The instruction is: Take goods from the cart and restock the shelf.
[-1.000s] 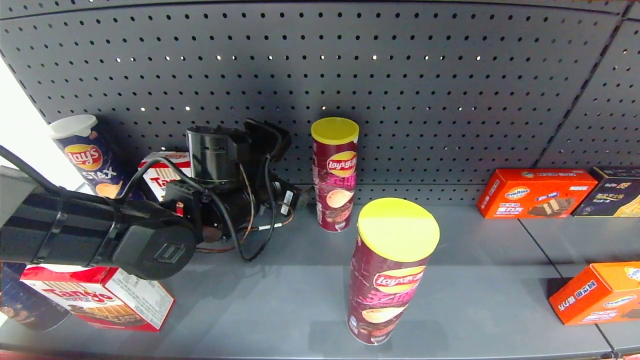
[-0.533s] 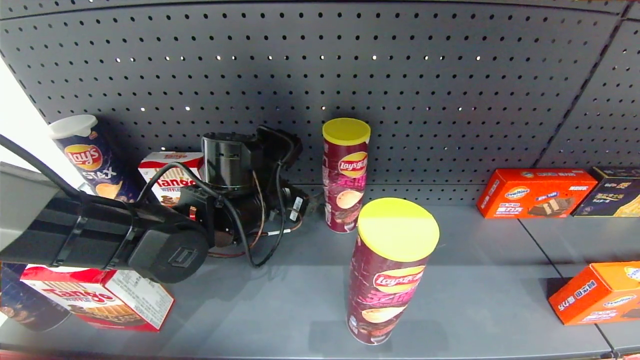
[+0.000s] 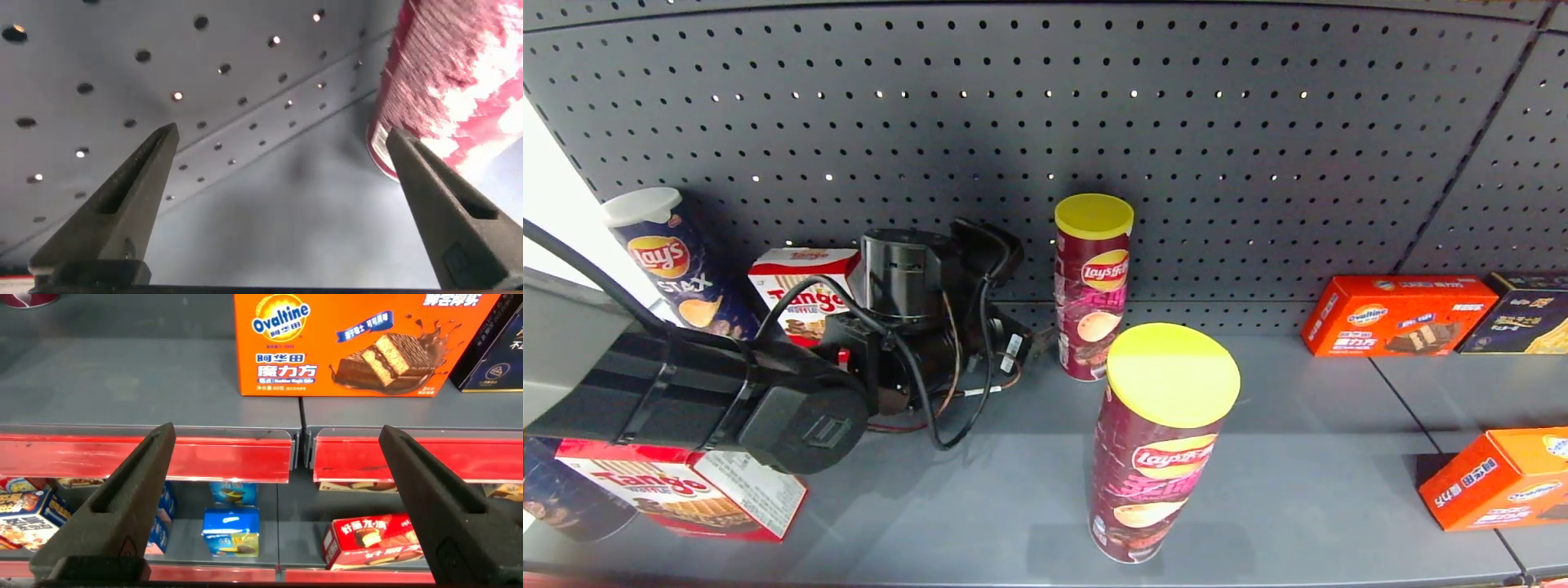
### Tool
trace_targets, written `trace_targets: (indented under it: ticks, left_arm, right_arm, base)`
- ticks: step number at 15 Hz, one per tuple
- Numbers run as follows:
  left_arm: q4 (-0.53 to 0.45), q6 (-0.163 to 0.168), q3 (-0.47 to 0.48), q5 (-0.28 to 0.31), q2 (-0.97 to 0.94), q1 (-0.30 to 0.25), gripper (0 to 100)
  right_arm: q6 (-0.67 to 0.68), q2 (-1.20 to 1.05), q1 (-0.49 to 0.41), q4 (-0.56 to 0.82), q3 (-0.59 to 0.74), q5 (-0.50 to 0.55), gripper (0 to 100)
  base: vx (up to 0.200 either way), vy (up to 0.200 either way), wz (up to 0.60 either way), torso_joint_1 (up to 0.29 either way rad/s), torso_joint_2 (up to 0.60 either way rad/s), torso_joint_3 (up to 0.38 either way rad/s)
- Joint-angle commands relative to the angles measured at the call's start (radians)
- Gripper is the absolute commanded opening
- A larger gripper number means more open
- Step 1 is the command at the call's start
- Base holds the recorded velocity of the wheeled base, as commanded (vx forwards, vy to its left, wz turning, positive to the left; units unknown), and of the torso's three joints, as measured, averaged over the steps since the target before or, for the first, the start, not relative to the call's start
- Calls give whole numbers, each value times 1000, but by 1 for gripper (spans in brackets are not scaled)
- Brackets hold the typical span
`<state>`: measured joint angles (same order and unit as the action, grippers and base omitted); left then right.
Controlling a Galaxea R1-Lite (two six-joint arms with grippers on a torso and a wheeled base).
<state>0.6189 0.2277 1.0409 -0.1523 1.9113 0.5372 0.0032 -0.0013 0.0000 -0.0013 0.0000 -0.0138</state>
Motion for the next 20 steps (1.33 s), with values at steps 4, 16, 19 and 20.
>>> trace_targets:
  ticks: [4, 16, 19, 20]
  left_arm:
    - [25, -18, -81, 5, -193, 7, 100]
    - [13, 35, -674, 2, -1198, 178, 100]
    - [50, 41, -843, 89, -1419, -128, 100]
    - [68, 25, -921, 129, -1486, -223, 100]
  right_arm:
    - [0, 1, 0, 0, 0, 0, 100]
    - [0, 1, 0, 0, 0, 0, 100]
    - [0, 1, 0, 0, 0, -2, 100]
    - [0, 1, 0, 0, 0, 0, 100]
  base:
    - [0, 0, 0, 0, 0, 0]
    - [0, 0, 0, 0, 0, 0]
    - [0, 0, 0, 0, 0, 0]
    - [0, 0, 0, 0, 0, 0]
